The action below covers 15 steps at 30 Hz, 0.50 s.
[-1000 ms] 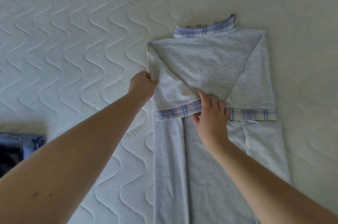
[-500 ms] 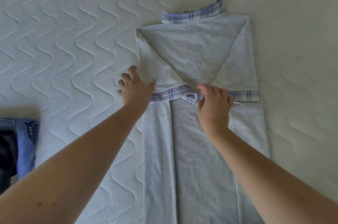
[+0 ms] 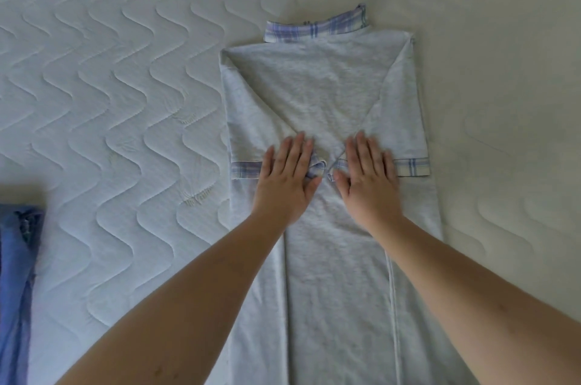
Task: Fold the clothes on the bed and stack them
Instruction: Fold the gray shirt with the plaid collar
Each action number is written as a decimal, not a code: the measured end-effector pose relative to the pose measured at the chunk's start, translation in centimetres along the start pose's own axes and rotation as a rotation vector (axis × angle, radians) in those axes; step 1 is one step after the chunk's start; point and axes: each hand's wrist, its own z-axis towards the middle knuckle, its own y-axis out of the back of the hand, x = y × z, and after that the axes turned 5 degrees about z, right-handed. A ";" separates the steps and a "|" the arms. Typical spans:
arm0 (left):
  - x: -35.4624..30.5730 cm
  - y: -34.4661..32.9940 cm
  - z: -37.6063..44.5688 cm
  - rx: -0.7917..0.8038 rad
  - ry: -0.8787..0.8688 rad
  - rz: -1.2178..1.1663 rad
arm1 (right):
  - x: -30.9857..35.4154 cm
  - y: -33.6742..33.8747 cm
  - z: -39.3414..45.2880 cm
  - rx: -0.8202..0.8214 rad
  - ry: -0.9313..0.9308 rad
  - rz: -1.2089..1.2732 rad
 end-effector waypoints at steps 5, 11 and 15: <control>0.1 0.4 0.3 0.022 -0.016 -0.018 | -0.2 0.0 -0.4 -0.044 0.039 0.011; -2.0 0.4 -6.0 -0.092 0.082 -0.162 | -0.1 -0.8 -7.8 -0.123 -0.033 0.037; -3.1 -2.0 -14.8 -0.043 0.144 -0.224 | 0.2 -1.8 -14.1 -0.099 -0.152 0.083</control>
